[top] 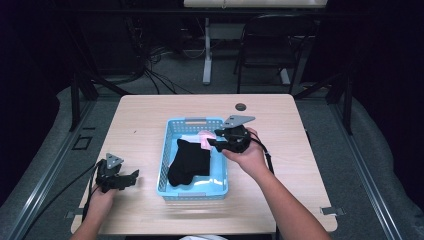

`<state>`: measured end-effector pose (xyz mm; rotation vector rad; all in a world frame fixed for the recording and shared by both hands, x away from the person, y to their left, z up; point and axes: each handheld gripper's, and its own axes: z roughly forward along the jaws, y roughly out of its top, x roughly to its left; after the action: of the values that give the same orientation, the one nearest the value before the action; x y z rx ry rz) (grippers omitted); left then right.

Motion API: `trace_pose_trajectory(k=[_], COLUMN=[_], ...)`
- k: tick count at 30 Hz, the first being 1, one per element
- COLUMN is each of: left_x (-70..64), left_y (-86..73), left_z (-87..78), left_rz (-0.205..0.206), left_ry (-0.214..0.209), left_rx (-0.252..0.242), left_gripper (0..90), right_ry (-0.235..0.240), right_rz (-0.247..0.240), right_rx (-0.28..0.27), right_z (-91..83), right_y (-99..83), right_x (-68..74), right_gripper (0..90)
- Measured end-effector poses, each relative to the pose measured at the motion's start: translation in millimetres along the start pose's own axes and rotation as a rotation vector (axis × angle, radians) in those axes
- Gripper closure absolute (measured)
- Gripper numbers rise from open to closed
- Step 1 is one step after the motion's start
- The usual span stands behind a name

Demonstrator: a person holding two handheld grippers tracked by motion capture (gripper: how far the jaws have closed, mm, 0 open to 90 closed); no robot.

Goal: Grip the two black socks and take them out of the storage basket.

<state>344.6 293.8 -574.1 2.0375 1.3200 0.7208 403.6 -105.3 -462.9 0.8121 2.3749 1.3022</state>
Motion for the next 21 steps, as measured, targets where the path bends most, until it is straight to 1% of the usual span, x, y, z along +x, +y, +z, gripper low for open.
trace_pose_trajectory(k=[2,5,7,8,11,17,21], left_x=[0.2,-0.2,-0.3,-0.2,-0.4,-0.3,0.0], left_y=[0.2,0.4,0.6,0.7,0.8,0.9,0.8], left_z=[0.2,0.5,0.4,0.4,0.5,0.1,-0.5], left_rz=[0.001,-0.002,0.0,0.001,-0.004,-0.006,0.001], left_ry=[0.0,-0.001,-0.004,-0.004,-0.005,-0.005,-0.006], left_rx=[0.001,0.001,0.002,0.002,-0.003,-0.007,-0.003], left_gripper=[15.4,15.4,15.4,15.4,15.4,15.4,15.4], right_ry=[0.013,0.049,0.056,0.057,0.056,0.047,0.052], right_rz=[-0.02,-0.027,-0.043,-0.043,-0.058,-0.056,-0.032], right_rx=[0.006,0.023,0.047,0.053,0.105,0.174,0.199], right_z=[7.4,20.2,29.0,33.6,47.1,69.5,81.5], right_y=[7.0,15.4,19.6,20.7,23.1,26.3,25.7], right_x=[3.3,7.1,8.8,9.3,9.2,6.9,3.5], right_gripper=[57.0,57.8,58.3,58.6,59.5,59.8,61.1])
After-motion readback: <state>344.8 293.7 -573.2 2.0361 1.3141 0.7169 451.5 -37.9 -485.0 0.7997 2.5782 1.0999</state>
